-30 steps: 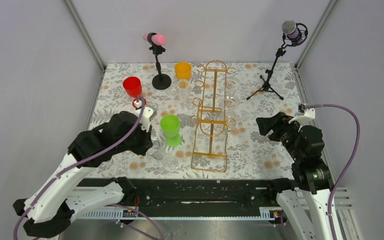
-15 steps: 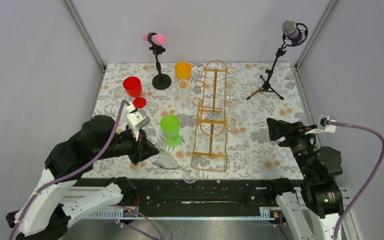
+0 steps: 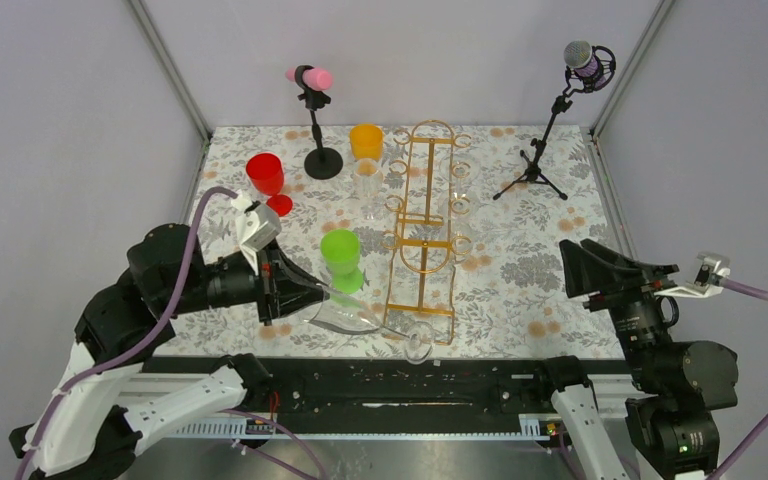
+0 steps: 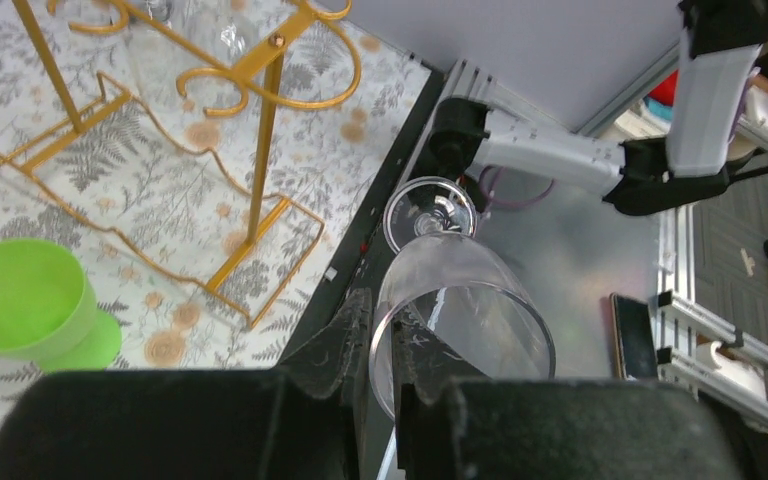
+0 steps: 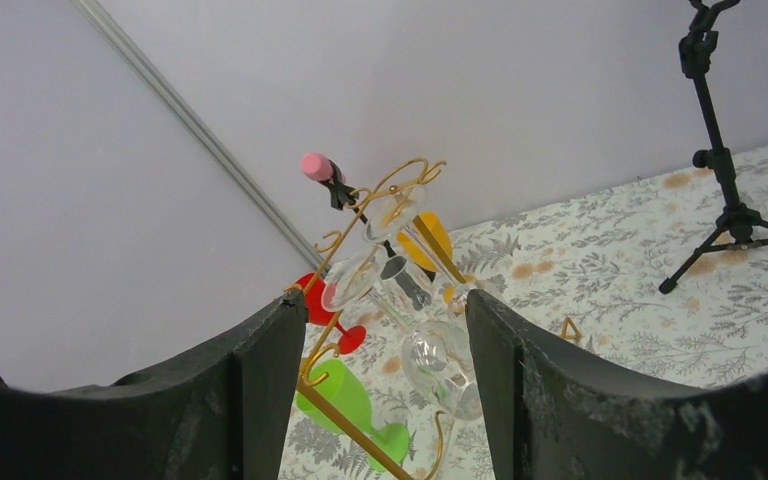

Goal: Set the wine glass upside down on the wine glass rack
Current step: Turn the wine glass upside down at the wine rack.

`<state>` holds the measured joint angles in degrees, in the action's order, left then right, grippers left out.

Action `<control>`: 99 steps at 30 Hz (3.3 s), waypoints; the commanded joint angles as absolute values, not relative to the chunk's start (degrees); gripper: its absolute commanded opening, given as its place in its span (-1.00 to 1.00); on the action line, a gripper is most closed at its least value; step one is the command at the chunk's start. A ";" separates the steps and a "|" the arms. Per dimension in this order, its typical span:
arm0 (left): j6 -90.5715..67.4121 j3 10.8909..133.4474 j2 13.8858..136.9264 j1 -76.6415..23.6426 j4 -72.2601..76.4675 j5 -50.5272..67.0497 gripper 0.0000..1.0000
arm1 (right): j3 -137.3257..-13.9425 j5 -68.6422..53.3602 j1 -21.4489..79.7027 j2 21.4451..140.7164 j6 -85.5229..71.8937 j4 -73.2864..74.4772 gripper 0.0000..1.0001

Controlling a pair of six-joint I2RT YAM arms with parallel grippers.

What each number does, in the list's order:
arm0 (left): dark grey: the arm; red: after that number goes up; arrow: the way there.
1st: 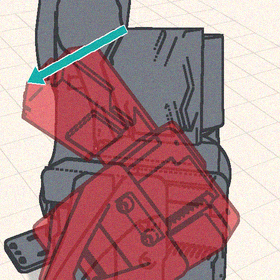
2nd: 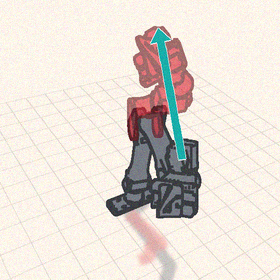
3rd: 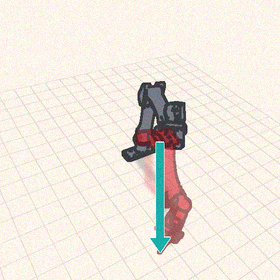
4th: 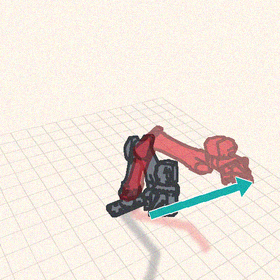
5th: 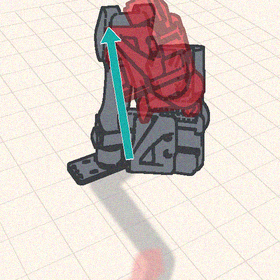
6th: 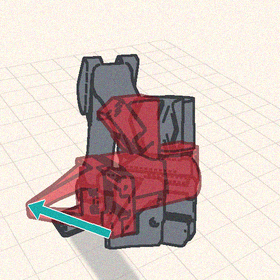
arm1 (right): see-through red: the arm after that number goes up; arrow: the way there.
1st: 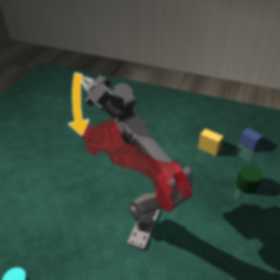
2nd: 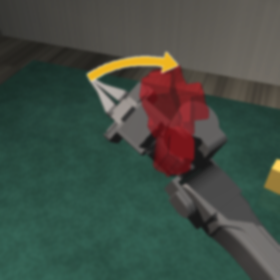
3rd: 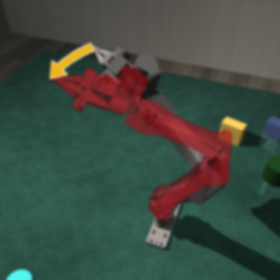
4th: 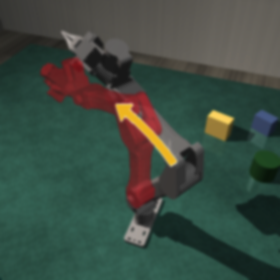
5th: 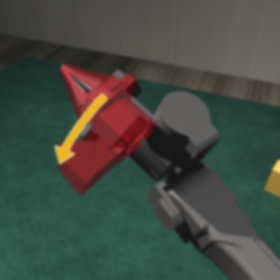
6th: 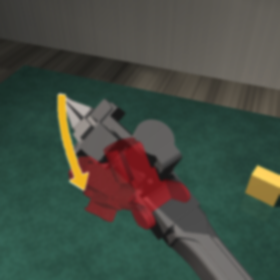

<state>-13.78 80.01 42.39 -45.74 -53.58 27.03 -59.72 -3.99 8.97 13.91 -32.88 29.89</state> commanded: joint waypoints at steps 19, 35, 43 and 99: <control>-32.95 66.82 25.57 -45.52 -16.82 16.61 -1.00 | -83.53 -34.27 8.87 30.54 -37.51 50.44 0.25; -28.21 69.19 29.52 -45.53 -18.91 11.91 -1.00 | -105.31 -27.90 8.71 43.48 -34.01 67.13 0.16; -27.50 69.42 29.59 -45.51 -19.37 10.05 -1.00 | -119.38 -27.36 8.79 55.08 -28.98 70.11 0.11; -20.13 73.34 31.10 -45.48 -21.53 5.64 -1.00 | -116.95 13.88 65.22 74.88 -30.85 61.21 -0.06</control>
<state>-20.32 71.31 30.59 -45.74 -25.21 5.34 -117.51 14.72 64.58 75.09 -30.24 64.86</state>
